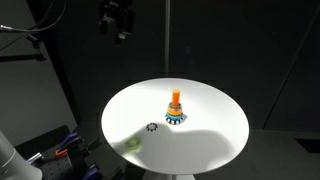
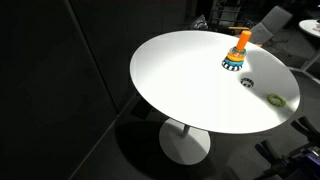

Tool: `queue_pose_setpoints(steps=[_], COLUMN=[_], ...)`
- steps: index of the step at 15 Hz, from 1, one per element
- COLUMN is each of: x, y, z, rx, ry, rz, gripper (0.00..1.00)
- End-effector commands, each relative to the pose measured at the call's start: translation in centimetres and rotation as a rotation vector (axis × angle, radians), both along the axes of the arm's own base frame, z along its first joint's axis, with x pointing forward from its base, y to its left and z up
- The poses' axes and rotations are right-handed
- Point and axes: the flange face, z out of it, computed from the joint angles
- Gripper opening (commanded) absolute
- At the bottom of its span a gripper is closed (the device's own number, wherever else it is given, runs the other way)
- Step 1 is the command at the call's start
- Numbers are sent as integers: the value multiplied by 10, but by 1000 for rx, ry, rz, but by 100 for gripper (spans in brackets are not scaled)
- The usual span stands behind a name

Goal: Put the green ring on the table

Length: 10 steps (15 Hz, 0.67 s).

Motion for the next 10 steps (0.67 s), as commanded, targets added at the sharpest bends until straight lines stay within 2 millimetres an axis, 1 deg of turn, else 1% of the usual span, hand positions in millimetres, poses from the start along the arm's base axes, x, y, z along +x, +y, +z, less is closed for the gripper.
queue_pose_setpoints(steps=[1, 5, 10], x=[0, 0, 12], y=[0, 0, -5], z=[1, 1, -12], rx=[0, 0, -14], ry=[0, -1, -12], rz=[0, 0, -23], gripper=[100, 100, 100])
